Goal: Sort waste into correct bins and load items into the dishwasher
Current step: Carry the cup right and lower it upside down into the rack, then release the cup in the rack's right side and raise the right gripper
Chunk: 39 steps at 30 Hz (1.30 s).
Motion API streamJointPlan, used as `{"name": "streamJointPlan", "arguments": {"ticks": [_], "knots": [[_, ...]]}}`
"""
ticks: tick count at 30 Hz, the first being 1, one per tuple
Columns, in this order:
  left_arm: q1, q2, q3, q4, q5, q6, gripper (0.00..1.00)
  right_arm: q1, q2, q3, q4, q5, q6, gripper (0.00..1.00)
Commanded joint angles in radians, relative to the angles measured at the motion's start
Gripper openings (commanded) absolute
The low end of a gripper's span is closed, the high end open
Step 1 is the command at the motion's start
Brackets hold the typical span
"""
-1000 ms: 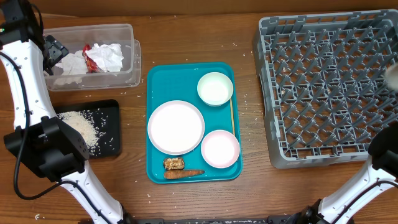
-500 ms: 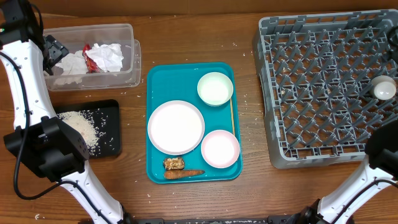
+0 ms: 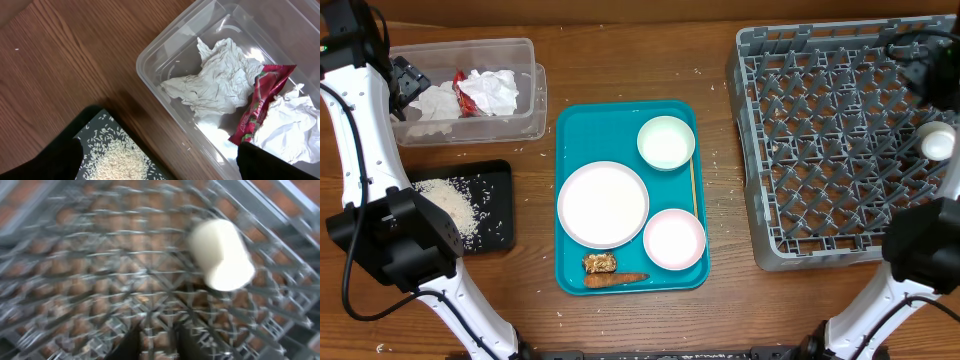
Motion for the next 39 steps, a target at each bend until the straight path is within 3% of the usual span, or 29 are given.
{"name": "streamJointPlan", "arguments": {"ticks": [1,6,14,39], "knots": [[0.004,-0.039,0.004,0.001,0.0,-0.02,1.0,-0.108,-0.008,-0.093,0.032,0.01,0.076,0.05],[0.004,-0.039,0.004,0.001,0.0,-0.02,1.0,-0.179,-0.003,-0.189,0.095,-0.229,-0.066,0.04],[0.004,-0.039,0.004,0.001,0.0,-0.02,1.0,-0.21,0.007,-0.294,0.178,-0.215,-0.054,0.04],[0.004,-0.039,0.004,0.001,0.0,-0.02,1.0,-0.214,0.033,-0.301,0.289,-0.106,-0.05,0.04]]}}
